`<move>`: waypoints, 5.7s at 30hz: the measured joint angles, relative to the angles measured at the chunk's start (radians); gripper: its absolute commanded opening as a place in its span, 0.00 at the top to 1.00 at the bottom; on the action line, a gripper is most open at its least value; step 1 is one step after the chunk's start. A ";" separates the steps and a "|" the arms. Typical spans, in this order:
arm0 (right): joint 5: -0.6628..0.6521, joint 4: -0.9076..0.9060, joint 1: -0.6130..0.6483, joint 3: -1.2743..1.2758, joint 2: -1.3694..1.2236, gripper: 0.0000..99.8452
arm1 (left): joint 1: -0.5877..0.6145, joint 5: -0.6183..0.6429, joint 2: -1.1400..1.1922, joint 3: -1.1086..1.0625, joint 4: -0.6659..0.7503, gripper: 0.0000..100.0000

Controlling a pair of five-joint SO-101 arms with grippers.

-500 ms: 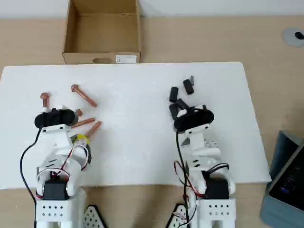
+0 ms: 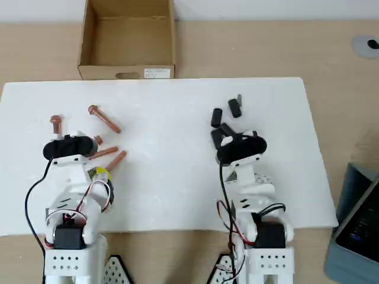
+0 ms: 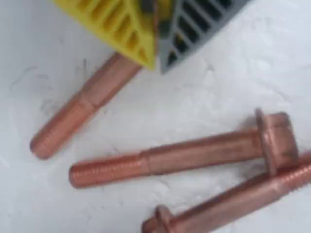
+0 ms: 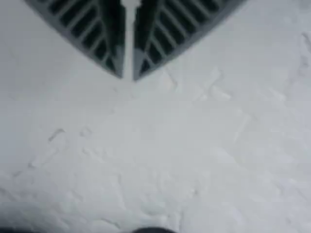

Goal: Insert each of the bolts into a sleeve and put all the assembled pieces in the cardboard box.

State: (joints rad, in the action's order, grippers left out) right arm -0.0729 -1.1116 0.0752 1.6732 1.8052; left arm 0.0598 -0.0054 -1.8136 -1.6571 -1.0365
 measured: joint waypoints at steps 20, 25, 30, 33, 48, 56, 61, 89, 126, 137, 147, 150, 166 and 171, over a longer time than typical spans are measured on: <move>0.000 0.000 0.000 0.000 0.000 0.99 | 0.000 0.000 0.000 0.000 0.000 1.00; 0.000 0.000 0.000 0.000 0.000 0.99 | 0.000 -0.002 0.000 0.000 0.000 1.00; 0.000 0.000 0.000 0.000 0.000 0.99 | 0.000 -0.002 0.000 0.000 0.000 1.00; 0.000 0.000 0.000 0.000 0.000 0.99 | 0.000 -0.002 0.000 0.000 0.000 1.00; 0.000 0.000 0.000 0.000 0.000 0.99 | 0.000 -0.002 0.000 0.000 0.000 1.00; 0.000 -0.020 0.000 -0.031 0.000 0.99 | 0.000 -0.002 0.000 0.006 0.000 0.99; 0.000 -0.049 0.000 -0.141 0.000 0.99 | 0.000 -0.002 0.000 0.107 0.000 0.99; 0.000 -0.284 0.000 -1.143 -1.218 0.99 | 0.183 -0.049 0.718 0.720 -0.144 0.99; -0.115 -0.331 0.166 -1.649 -2.085 0.89 | 0.210 -0.245 1.392 0.979 -0.255 0.85; -0.114 -0.316 0.163 -1.711 -2.159 0.89 | 0.210 -0.245 1.392 0.979 -0.255 0.85; -0.114 -0.315 0.164 -1.715 -2.167 0.84 | 0.210 -0.245 1.392 0.979 -0.255 0.85; -0.114 -0.315 0.164 -1.715 -2.170 0.85 | 0.210 -0.245 1.392 0.979 -0.255 0.85; -0.114 -0.315 0.164 -1.725 -2.262 0.86 | 0.210 -0.245 1.392 0.979 -0.255 0.85; -0.114 -0.308 0.157 -1.734 -2.272 0.99 | 0.210 -0.245 1.392 0.979 -0.255 0.85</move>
State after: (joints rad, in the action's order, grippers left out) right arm -0.1864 -1.4200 0.2317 -0.0606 -0.4672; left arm 0.2700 -0.2509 -0.4219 -0.6782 -1.2912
